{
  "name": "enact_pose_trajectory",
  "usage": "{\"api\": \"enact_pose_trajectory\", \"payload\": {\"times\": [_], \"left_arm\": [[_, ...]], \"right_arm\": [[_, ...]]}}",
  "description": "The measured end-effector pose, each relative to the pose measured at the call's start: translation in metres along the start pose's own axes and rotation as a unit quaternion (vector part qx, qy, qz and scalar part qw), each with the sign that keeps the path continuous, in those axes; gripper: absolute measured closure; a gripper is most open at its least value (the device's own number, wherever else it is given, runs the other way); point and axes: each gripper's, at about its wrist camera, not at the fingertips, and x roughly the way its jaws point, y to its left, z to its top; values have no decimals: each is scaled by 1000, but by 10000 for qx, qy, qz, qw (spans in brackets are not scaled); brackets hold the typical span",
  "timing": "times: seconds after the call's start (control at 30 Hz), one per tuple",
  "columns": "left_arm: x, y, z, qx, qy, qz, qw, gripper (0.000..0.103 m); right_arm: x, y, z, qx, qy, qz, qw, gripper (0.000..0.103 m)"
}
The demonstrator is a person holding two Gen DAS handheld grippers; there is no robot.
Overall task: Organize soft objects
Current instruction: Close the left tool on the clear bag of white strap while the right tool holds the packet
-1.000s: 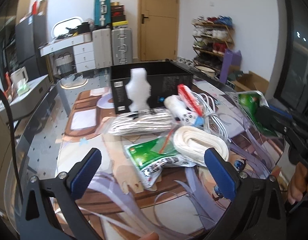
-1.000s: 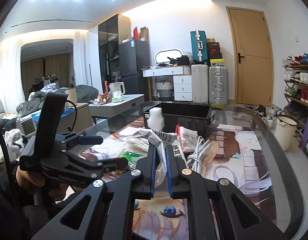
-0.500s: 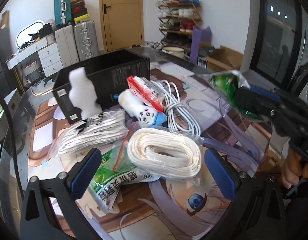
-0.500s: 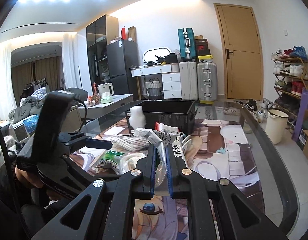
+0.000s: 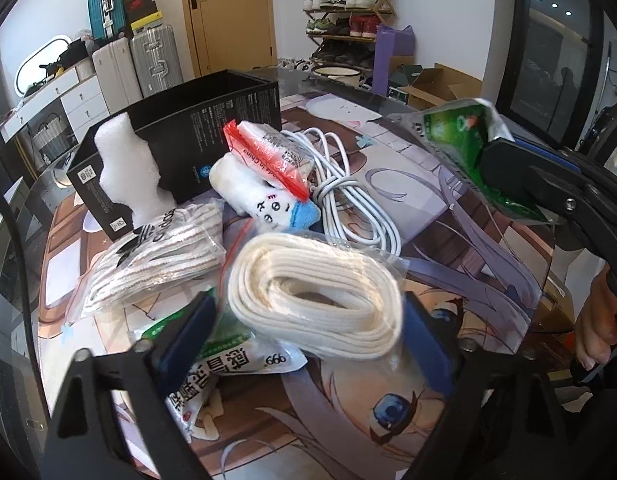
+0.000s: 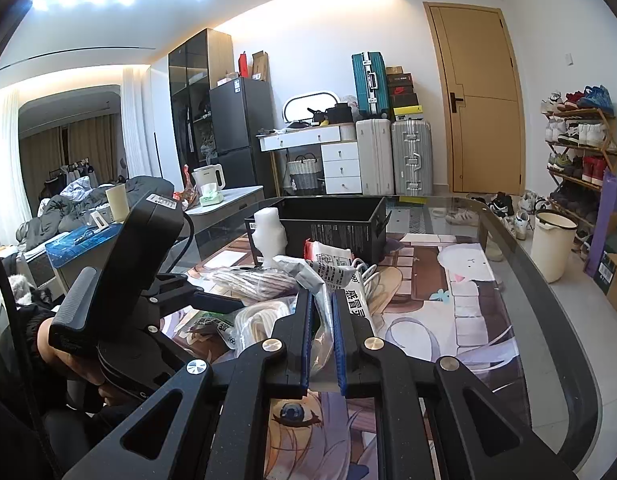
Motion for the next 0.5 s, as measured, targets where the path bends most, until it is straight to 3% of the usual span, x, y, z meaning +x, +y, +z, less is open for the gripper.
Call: {"api": "enact_pose_trajectory", "payload": {"times": [0.13, 0.37, 0.5], "left_arm": [[-7, -1, -7, 20, -120, -117, 9999, 41], [-20, 5, -13, -149, -275, -210, 9993, 54], [-27, 9, -18, -239, -365, -231, 9988, 55]], "right_arm": [[2, 1, 0, -13, 10, -1, 10000, 93], [3, 2, -1, -46, 11, -5, 10000, 93], [4, 3, -2, -71, 5, -3, 10000, 93]]}}
